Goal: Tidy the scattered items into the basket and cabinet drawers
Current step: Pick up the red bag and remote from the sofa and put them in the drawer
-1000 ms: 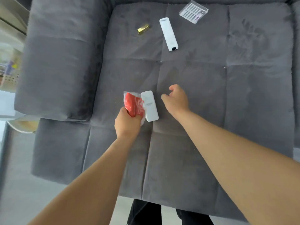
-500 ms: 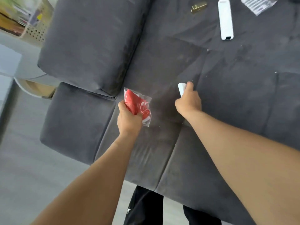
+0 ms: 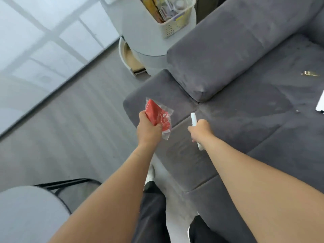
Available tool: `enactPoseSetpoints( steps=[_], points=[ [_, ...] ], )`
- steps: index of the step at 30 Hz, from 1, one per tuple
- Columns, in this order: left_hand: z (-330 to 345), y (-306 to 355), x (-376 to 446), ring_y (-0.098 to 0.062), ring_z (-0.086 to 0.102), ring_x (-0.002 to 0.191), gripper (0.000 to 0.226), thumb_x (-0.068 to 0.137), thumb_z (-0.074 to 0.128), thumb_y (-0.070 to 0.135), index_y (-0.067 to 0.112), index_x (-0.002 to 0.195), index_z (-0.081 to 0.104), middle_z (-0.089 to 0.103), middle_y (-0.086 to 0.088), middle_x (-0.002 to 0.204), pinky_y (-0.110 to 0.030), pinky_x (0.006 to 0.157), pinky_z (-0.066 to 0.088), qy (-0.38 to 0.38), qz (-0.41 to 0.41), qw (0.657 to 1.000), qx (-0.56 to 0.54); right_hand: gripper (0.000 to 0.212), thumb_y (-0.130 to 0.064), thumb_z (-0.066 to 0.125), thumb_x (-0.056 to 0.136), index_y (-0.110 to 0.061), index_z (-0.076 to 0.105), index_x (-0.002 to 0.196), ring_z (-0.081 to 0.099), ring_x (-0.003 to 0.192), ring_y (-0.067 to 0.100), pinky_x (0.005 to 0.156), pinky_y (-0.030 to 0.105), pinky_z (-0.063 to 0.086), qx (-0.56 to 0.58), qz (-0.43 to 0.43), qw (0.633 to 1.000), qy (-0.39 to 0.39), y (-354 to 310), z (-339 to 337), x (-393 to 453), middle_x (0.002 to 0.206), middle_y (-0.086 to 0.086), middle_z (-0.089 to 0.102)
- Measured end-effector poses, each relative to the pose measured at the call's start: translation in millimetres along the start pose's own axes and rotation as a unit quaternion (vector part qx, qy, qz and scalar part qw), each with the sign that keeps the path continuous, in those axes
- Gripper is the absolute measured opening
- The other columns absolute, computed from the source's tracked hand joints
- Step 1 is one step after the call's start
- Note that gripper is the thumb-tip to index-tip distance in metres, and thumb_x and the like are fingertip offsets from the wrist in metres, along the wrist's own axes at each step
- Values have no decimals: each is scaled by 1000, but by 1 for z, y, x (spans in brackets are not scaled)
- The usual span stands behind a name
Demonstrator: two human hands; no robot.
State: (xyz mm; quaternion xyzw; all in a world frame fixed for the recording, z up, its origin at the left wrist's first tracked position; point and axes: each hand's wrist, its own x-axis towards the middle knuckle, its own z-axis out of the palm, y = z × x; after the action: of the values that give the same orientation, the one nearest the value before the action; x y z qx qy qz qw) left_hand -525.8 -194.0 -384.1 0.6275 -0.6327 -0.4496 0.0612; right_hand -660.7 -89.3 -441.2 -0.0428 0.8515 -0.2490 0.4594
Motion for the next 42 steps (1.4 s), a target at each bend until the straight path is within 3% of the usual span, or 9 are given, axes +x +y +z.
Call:
enactPoseSetpoints(
  steps=[3,6,11,14,20,29,34,42],
  points=[
    [-66,-12,28,-26,61,93,44,79,65,5,15,117,47,57,4,93,-41,84,52,30,-42,998,-34,15,-26,57,82,-12,51,86,68,77,37,70,45,58,0,-24,1000,-21,-49,50,-18,91,17,68],
    [-139,-26,72,-25,62,90,45,79,67,11,19,118,46,59,3,96,-43,83,54,44,-71,995,-59,18,-33,58,79,-16,52,81,69,80,38,73,51,58,-28,-62,997,-44,-115,105,-24,87,16,68],
    [-237,-32,175,-25,59,89,47,83,65,14,18,124,43,59,-1,102,-40,79,53,35,-66,996,-45,23,-26,56,83,-8,56,97,69,84,39,75,54,58,-21,-56,998,-27,-226,187,-4,95,18,66],
    [-279,-27,233,-27,60,92,47,83,66,14,19,124,42,59,-3,106,-40,79,53,24,-42,998,-29,34,-31,53,77,-5,55,100,68,87,41,76,54,57,-20,-63,998,-6,-286,225,12,98,21,67],
    [-347,3,330,-25,58,90,49,84,64,15,19,128,43,60,-3,107,-33,73,44,12,-36,999,7,36,-36,54,79,-9,54,104,68,86,37,75,52,58,-9,-72,997,7,-398,266,35,98,16,65],
    [-402,73,483,-21,60,93,47,83,63,14,23,125,43,61,2,108,-31,73,45,-74,4,997,19,25,-28,56,84,-10,54,101,69,83,35,75,45,58,62,22,997,50,-534,315,83,97,15,69],
    [-411,114,590,-24,57,90,44,83,59,9,19,123,42,59,0,104,-29,72,41,-120,42,988,84,17,-25,52,86,-16,52,100,68,83,33,73,39,56,113,37,989,86,-621,336,141,92,10,66],
    [-370,154,745,-25,58,88,45,82,58,7,18,123,43,60,0,103,-33,74,46,-245,145,942,179,16,-27,54,87,-14,53,96,67,78,32,62,30,45,203,111,953,196,-690,358,234,83,7,65]
  ],
)
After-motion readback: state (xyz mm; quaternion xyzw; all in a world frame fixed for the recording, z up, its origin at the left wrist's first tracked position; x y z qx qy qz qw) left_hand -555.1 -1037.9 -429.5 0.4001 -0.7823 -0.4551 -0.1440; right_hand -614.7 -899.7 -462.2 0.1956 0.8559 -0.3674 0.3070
